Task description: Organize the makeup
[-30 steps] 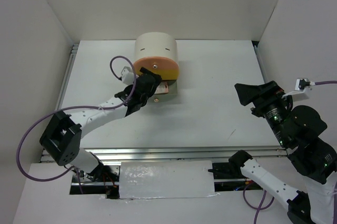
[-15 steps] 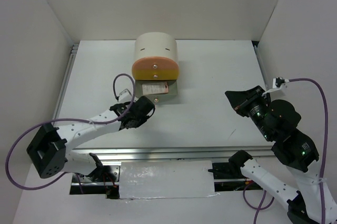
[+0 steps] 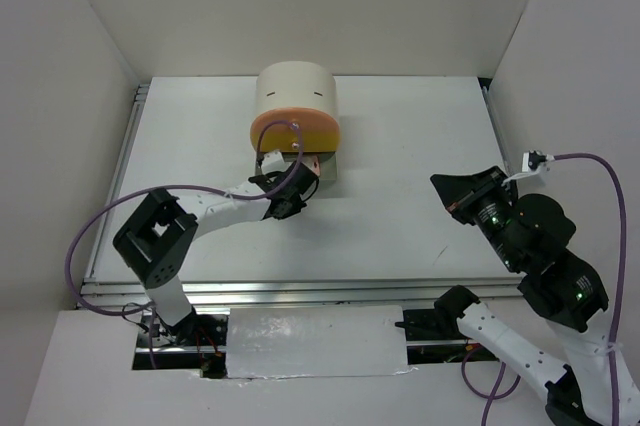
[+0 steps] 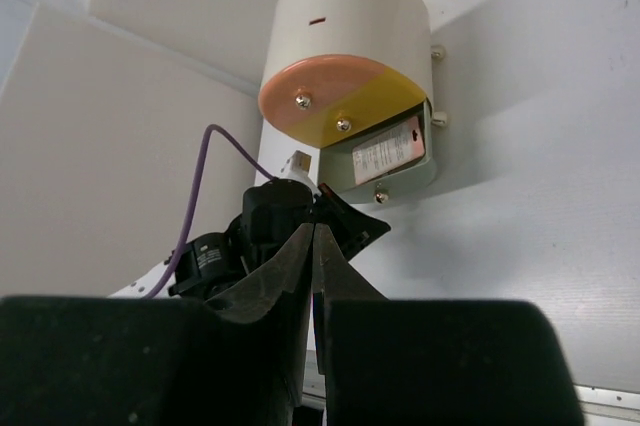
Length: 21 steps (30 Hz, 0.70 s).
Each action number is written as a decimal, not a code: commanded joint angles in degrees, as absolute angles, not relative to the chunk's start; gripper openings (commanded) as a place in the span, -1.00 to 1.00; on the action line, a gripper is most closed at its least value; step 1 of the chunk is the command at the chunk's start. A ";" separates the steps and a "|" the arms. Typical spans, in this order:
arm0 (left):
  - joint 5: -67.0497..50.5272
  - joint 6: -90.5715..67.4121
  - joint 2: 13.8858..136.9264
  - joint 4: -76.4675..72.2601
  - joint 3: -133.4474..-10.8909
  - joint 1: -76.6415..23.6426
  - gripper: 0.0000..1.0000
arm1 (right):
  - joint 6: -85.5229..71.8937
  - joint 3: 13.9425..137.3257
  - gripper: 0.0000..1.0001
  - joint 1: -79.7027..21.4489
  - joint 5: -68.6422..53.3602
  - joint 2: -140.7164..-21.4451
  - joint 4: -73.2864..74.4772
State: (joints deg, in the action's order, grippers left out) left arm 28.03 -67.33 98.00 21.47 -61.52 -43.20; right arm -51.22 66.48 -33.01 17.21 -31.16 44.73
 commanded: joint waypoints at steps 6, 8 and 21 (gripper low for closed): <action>26.81 -57.14 100.89 11.87 -64.95 -39.55 -1.00 | -48.61 70.57 -0.81 -33.31 21.27 -30.15 47.02; 25.76 -55.99 102.21 10.03 -65.74 -38.67 -1.00 | -48.34 71.19 -0.82 -33.40 21.44 -30.50 47.37; 28.82 -52.56 105.29 7.12 -68.91 -38.14 -1.00 | -45.97 73.12 -0.81 -33.40 22.06 -33.57 46.14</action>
State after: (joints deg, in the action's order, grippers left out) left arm 26.24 -53.87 104.57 10.20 -66.57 -38.28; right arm -47.57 71.26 -33.01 20.84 -32.21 46.72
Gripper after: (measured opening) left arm 0.023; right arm 0.092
